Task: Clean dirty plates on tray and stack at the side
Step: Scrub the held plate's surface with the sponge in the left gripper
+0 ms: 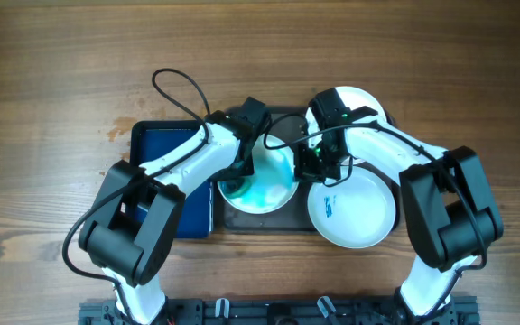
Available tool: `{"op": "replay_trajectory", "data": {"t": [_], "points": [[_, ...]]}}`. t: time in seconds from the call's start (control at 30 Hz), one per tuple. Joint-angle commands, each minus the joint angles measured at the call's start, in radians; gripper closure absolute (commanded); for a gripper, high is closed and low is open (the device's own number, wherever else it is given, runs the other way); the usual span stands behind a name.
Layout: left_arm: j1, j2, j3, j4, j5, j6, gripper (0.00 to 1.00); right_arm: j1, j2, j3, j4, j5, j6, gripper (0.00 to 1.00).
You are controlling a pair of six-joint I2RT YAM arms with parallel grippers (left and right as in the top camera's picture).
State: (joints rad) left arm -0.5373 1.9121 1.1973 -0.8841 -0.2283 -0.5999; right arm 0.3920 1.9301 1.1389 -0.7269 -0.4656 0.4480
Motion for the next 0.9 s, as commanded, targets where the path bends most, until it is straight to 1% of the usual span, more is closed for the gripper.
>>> {"op": "replay_trajectory", "data": {"t": [0.0, 0.13, 0.27, 0.33, 0.47, 0.57, 0.8, 0.87], "points": [[0.057, 0.072, -0.073, -0.079, -0.151, 0.033, 0.96, -0.013, 0.019, -0.015, -0.016, 0.063, 0.000, 0.96], [0.054, 0.072, -0.073, -0.050, 0.073, 0.154, 0.96, -0.013, 0.019, -0.016, -0.011, 0.062, 0.000, 0.96], [0.020, 0.072, -0.073, 0.032, 0.268, 0.297, 0.96, -0.013, 0.019, -0.015, -0.011, 0.063, 0.000, 0.96], [-0.002, 0.072, -0.073, 0.065, 0.365, 0.350, 0.96, -0.013, 0.019, -0.015, -0.011, 0.063, -0.001, 0.96], [-0.046, 0.072, -0.073, 0.140, 0.555, 0.388, 0.96, -0.013, 0.019, -0.016, -0.010, 0.063, -0.001, 0.96], [-0.061, 0.072, -0.073, 0.181, 0.611, 0.387, 0.96, -0.013, 0.019, -0.015, -0.011, 0.063, -0.001, 0.96], [-0.060, 0.072, -0.071, 0.285, 0.793, 0.408, 0.96, -0.013, 0.019, -0.016, -0.010, 0.066, -0.002, 0.96], [-0.060, 0.072, -0.071, 0.319, 0.815, 0.406, 0.96, -0.013, 0.019, -0.015, -0.009, 0.066, -0.001, 0.96]]}}
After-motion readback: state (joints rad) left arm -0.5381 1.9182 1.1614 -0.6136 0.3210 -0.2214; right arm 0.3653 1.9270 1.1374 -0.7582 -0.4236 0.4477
